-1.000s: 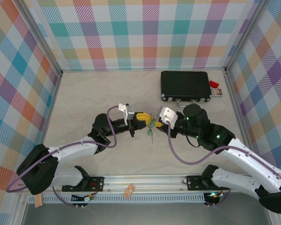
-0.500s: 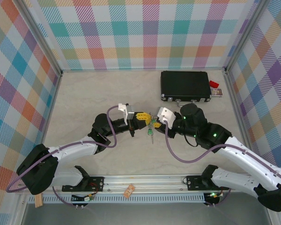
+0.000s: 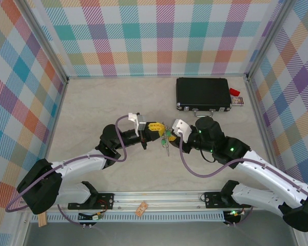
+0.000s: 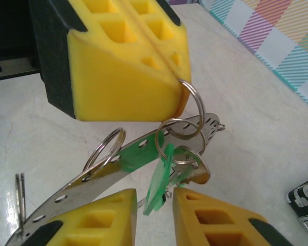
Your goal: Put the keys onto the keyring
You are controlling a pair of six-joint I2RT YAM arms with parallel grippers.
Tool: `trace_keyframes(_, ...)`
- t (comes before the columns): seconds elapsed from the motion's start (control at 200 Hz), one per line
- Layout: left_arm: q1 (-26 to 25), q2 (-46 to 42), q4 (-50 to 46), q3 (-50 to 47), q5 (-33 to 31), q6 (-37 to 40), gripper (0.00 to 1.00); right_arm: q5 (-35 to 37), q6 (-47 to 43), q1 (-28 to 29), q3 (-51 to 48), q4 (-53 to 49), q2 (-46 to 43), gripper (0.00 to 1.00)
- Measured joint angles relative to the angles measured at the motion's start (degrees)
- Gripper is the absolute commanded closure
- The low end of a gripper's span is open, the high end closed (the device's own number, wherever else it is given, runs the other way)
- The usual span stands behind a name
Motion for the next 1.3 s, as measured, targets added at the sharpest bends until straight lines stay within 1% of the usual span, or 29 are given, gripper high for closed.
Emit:
trace_keyframes(0.04, 0.0, 0.0, 0.4, 0.0, 0.0, -0.2, 1.00, -0.1, 0.0, 0.0, 0.0, 0.3, 0.0, 0.85)
trace_keyframes(0.11, 0.0, -0.1, 1.1, 0.0, 0.0, -0.7, 1.00, -0.2, 0.1, 0.0, 0.0, 0.5, 0.0, 0.93)
trace_keyframes(0.3, 0.0, -0.8, 2.0, 0.0, 0.1, -1.2, 1.00, -0.4, 0.2, 0.0, -0.3, 2.1, -0.1, 0.94)
trace_keyframes(0.35, 0.0, -0.8, 2.4, 0.0, 0.1, -1.5, 1.00, -0.5, 0.2, 0.0, -0.4, 2.4, -0.1, 0.93)
trace_keyframes(0.425, 0.0, -0.8, 2.8, 0.0, 0.1, -2.1, 1.00, -0.7, 0.2, 0.0, -0.4, 2.7, -0.2, 0.94)
trace_keyframes(0.475, 0.0, -0.7, 2.9, 0.0, 0.1, -2.4, 1.00, -1.0, 0.2, 0.0, -0.4, 2.7, -0.3, 0.92)
trace_keyframes(0.515, 0.0, -0.7, 3.0, 0.0, 0.2, -2.6, 1.00, -1.1, 0.2, 0.0, -0.4, 2.8, -0.4, 0.86)
trace_keyframes(0.635, 0.0, -0.7, 4.1, 0.0, 0.2, -3.0, 1.00, -1.3, 0.4, 0.0, -0.5, 3.1, -0.5, 0.85)
trace_keyframes(0.75, 0.0, -0.7, 4.5, 0.0, 0.6, -3.7, 1.00, -1.4, 0.5, 0.0, -0.7, 3.9, -0.7, 0.82)
trace_keyframes(0.815, 0.0, -0.7, 4.6, 0.0, 0.6, -3.8, 1.00, -1.7, 0.4, 0.0, -0.7, 4.4, -0.7, 0.87)
trace_keyframes(0.905, 0.0, -0.7, 5.0, 0.0, 0.7, -3.9, 1.00, -2.3, 0.8, 0.0, -0.7, 5.0, -0.7, 0.98)
trace_keyframes(0.945, 0.0, -0.7, 5.2, 0.0, 0.7, -3.9, 1.00, -2.5, 0.8, 0.0, -0.7, 5.2, -0.7, 1.00)
trace_keyframes(1.3, 0.0, -0.7, 6.6, -0.4, 0.6, -5.6, 1.00, -3.1, 0.9, 0.0, -2.3, 6.1, -1.0, 1.00)
